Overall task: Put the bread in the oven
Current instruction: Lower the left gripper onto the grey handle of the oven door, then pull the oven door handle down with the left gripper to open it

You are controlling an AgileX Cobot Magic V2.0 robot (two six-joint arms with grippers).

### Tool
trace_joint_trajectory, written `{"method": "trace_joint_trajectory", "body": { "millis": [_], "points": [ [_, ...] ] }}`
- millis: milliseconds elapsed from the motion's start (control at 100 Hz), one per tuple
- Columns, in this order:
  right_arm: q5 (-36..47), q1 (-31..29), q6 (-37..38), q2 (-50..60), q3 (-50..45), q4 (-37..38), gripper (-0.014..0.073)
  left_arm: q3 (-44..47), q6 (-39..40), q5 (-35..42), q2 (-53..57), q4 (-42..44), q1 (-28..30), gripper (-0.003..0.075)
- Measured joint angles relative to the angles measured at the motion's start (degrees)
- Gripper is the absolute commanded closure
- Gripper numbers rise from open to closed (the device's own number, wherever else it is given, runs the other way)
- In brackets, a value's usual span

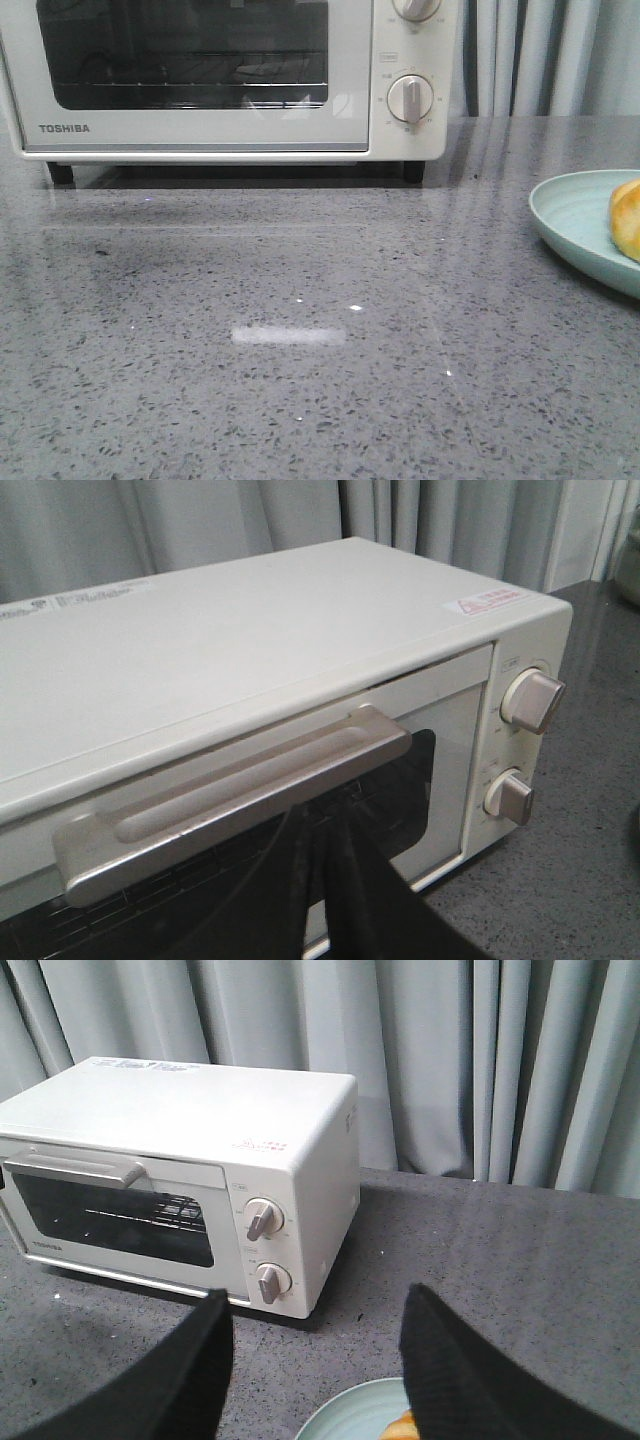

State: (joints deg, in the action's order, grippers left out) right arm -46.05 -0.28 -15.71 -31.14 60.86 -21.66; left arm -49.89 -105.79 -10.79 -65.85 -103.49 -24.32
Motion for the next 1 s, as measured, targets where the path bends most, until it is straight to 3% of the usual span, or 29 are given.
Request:
{"method": "trace_joint_trajectory", "body": {
  "millis": [1000],
  "points": [
    [-0.6,0.0,0.0,0.0,0.0,-0.1,0.0253,-8.9,-3.9,1.1,-9.6,-0.1,0.0,0.0740]
  ]
}}
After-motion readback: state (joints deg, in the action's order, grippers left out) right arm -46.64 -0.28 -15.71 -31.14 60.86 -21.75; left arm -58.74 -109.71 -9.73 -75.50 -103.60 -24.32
